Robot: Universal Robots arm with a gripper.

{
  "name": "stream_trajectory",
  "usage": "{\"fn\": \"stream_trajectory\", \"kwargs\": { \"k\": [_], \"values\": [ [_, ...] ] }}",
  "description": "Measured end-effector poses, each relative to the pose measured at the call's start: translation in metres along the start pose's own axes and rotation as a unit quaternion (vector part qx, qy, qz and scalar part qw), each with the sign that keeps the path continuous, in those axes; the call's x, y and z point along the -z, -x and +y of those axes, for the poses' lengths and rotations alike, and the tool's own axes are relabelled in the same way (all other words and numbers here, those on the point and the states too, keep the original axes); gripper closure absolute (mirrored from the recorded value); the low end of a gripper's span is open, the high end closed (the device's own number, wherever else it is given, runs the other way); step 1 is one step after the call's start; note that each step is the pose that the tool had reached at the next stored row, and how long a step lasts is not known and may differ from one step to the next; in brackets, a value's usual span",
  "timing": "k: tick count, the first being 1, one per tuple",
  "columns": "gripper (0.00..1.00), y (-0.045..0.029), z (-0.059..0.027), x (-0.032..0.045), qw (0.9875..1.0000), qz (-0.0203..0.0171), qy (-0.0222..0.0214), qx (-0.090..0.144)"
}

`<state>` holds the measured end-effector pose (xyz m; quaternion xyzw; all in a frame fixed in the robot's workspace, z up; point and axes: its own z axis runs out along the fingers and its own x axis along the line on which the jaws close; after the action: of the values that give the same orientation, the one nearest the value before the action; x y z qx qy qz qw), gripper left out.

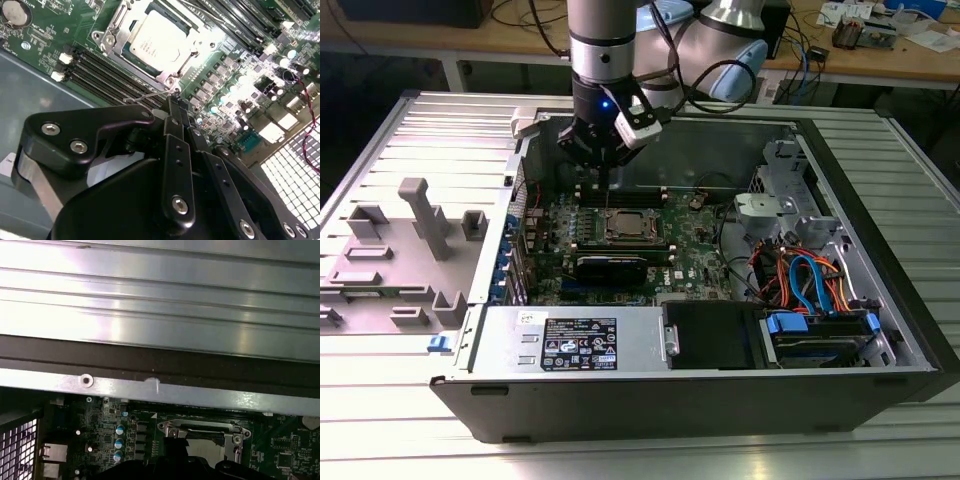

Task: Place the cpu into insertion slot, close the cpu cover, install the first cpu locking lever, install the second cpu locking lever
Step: 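Install the first cpu locking lever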

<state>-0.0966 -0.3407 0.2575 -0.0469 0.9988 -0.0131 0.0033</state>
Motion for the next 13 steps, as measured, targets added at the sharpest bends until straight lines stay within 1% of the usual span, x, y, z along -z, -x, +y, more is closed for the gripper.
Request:
{"fn": "stream_trajectory", "kwargs": {
  "k": [1,2,5,13],
  "values": [
    [0.89,0.0023,0.0005,-0.0027,1.0,0.0003,-0.0032,0.0],
    [0.89,0.0029,0.001,-0.0037,1.0,0.0002,-0.0033,-0.003],
    [0.89,0.0083,0.0045,-0.0058,1.0,0.0002,-0.0033,-0.007],
    [0.89,0.0154,0.0077,-0.0106,1.0,0.0002,-0.0033,-0.007]
  ]
}}
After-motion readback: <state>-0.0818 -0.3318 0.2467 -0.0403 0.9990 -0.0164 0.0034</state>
